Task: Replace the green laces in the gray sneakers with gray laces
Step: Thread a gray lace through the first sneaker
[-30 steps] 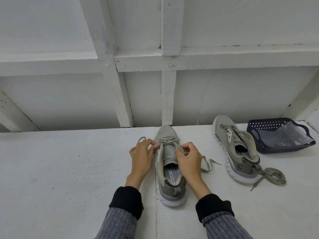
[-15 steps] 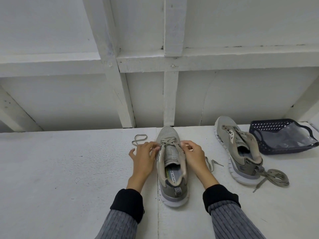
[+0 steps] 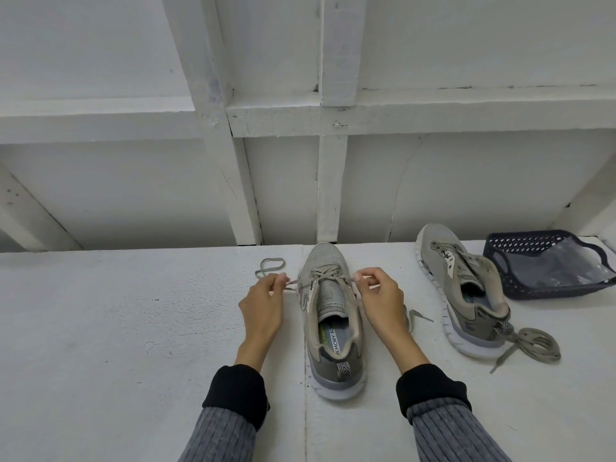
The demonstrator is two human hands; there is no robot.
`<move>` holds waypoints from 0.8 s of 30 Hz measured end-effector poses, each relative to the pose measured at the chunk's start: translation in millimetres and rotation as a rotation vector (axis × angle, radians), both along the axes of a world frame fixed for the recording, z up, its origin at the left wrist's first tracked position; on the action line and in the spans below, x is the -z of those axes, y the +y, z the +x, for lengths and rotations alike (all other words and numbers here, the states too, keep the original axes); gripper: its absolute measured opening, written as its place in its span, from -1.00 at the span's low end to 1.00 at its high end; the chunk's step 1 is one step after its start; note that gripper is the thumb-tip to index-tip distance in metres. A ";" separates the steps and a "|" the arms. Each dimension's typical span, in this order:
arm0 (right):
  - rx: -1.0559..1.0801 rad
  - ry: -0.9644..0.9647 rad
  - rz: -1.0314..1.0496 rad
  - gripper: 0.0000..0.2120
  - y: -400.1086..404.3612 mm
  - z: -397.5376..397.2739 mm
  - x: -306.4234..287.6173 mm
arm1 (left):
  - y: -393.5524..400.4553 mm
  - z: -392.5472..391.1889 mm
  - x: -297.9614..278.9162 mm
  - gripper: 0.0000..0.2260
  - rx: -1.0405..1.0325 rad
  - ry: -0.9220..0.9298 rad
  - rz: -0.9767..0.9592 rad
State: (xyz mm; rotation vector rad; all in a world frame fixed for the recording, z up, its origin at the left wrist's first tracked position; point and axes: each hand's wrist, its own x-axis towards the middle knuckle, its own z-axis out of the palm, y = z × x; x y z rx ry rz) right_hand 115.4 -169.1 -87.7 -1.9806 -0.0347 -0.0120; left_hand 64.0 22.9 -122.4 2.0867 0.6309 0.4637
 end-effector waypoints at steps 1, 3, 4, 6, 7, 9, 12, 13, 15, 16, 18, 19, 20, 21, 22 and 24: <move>-0.016 -0.007 0.044 -0.88 0.9 -2.5 -4.1 | 6.3 0.5 0.5 -0.78 -0.070 -0.026 -0.026; -0.065 -0.011 0.084 -0.82 5.6 -6.3 -9.7 | 21.3 4.7 2.3 -0.82 -0.190 -0.021 -0.021; -0.090 -0.012 0.075 -0.80 8.3 -7.9 -9.9 | 28.1 8.1 3.2 -0.83 -0.221 0.008 -0.007; -0.105 -0.025 0.041 -0.79 13.2 -9.7 -5.3 | 38.2 17.1 2.4 -0.83 -0.220 0.070 0.025; -0.092 -0.037 0.036 -0.81 14.8 -10.3 -2.4 | 42.1 21.6 2.1 -0.83 -0.192 0.098 0.056; -0.072 -0.071 0.035 -0.83 16.2 -11.4 3.3 | 46.7 27.4 1.2 -0.84 -0.075 0.105 0.126; -0.064 -0.109 0.032 -0.82 15.9 -13.0 7.8 | 50.1 29.8 0.4 -0.83 0.245 0.108 0.158; -0.063 -0.117 0.030 -0.82 15.8 -13.4 8.2 | 52.9 29.3 1.5 -0.78 0.347 0.130 0.193; -0.051 -0.138 0.023 -0.80 16.0 -14.7 8.1 | 59.8 26.0 5.3 -0.68 0.498 0.167 0.282; -0.041 -0.141 0.028 -0.79 16.0 -15.1 8.5 | 62.8 24.5 7.9 -0.66 0.542 0.181 0.341; -0.021 -0.142 0.055 -0.77 16.5 -15.9 9.2 | 66.4 19.4 11.7 -0.80 0.543 0.181 0.427; -0.013 -0.143 0.066 -0.77 16.5 -16.3 9.9 | 68.2 16.4 13.1 -0.87 0.502 0.146 0.434; -0.005 -0.147 0.073 -0.76 16.5 -16.7 10.1 | 69.0 13.0 12.9 -0.90 0.452 0.100 0.416; 0.001 -0.150 0.074 -0.76 16.4 -16.9 10.1 | 68.8 9.8 11.4 -0.91 0.421 0.059 0.393; 0.005 -0.152 0.075 -0.76 16.2 -17.2 9.8 | 67.6 6.3 8.5 -0.90 0.403 0.041 0.369; 0.005 -0.152 0.077 -0.76 16.2 -17.6 9.4 | 65.0 0.6 4.5 -0.81 0.395 0.068 0.352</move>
